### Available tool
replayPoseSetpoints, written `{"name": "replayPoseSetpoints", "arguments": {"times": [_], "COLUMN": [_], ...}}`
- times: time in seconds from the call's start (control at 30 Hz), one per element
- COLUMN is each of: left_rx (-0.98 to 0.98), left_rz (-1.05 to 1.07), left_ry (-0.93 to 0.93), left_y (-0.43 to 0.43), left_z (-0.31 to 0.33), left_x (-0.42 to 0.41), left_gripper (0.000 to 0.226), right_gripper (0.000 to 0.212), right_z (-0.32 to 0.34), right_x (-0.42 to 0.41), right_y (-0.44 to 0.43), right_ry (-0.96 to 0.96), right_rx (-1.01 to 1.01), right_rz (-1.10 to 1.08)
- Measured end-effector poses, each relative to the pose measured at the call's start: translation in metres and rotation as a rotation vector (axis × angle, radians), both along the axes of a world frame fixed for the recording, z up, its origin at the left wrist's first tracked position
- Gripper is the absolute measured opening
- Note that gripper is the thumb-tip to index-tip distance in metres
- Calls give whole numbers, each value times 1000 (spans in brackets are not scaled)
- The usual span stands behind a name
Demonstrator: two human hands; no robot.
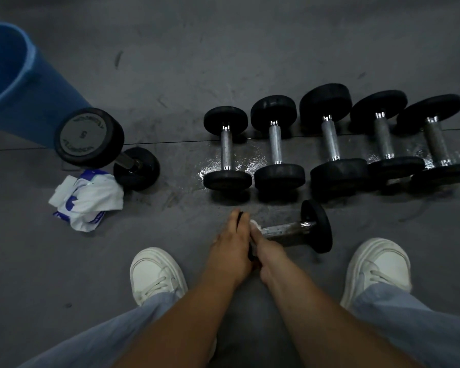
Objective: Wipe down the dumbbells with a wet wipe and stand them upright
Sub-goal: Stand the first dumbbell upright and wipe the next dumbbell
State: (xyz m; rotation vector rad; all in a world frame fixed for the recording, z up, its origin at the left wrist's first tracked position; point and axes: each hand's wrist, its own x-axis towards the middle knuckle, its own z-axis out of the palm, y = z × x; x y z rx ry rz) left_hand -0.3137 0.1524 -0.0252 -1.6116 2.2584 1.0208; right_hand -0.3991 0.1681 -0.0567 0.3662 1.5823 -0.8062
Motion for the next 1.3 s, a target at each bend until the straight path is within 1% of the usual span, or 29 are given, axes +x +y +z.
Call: {"name": "replayPoseSetpoints", "arguments": {"times": [0.03, 0.1, 0.17, 0.23, 0.3, 0.37, 0.43, 0.47, 0.5, 0.57, 0.6, 0.63, 0.7, 0.77, 0.83, 0.87, 1.0, 1.03, 1.07, 1.13, 1.23, 1.3], "left_rx": [-3, -10, -16, -35, -52, -54, -48, -37, -27, -27, -32, -40, -45, -46, -44, -39, -31, -32, -32, -33, -24, -26], "left_rz": [4, 7, 5, 7, 12, 4, -11, -16, -18, -22, -19, -13, -7, -11, -15, -15, -19, -16, -16, -19, -10, -4], "left_ry": [4, 3, 7, 6, 4, 7, -11, -19, -20, -17, -15, -10, -10, -11, -9, -10, -27, -27, -25, -17, -5, -3], "left_y": [0, 0, 0, 1, 3, 4, 3, 2, 1, 1, 0, 0, -1, 0, 1, 1, -1, -1, 0, 1, 1, 1], "left_z": [1, 2, 3, 5, 6, 8, 9, 9, 10, 8, 7, 6, 4, 4, 3, 3, 1, 1, 1, 1, 1, 2], "left_x": [0, 0, 0, -1, -1, -1, 0, 0, 0, -1, -1, -1, 0, 0, 0, 0, 0, 0, 0, 0, 0, 0], "left_gripper": [92, 84, 80, 76, 72, 73, 77, 80, 84, 90, 91, 91, 92, 96, 99, 100, 104, 105, 104, 104, 98, 93], "right_gripper": [48, 43, 33, 26, 32, 42, 41, 38, 35, 37, 41, 51, 79, 84, 89, 92, 101, 99, 94, 78, 47, 28], "right_z": [-2, -1, 5, 9, 7, 5, 5, 8, 10, 8, 5, 6, 5, 4, 9, 12, 17, 17, 16, 15, 10, 9], "right_x": [2, 5, 9, 12, 13, 10, 6, 5, 2, -1, -1, 1, 2, -4, -12, -18, -27, -26, -24, -18, -7, -1], "right_y": [-3, -8, -3, 7, 5, -6, -12, -9, -1, 16, 20, 19, 13, 13, 20, 22, 16, 14, 13, 12, 7, 4], "right_ry": [6, -9, -25, 12, 12, -51, -114, -112, -66, 30, 65, 111, 239, 385, 535, 554, 431, 411, 390, 308, 46, -104], "right_rx": [12, 9, -25, -64, -67, -38, -41, -53, -54, -85, -108, -100, -8, 50, 73, 71, 121, 124, 115, 69, 12, -29], "right_rz": [-63, -142, -143, -126, -138, -184, -168, -129, -62, 41, 89, 131, 216, 343, 550, 606, 866, 861, 801, 554, 149, -59]}}
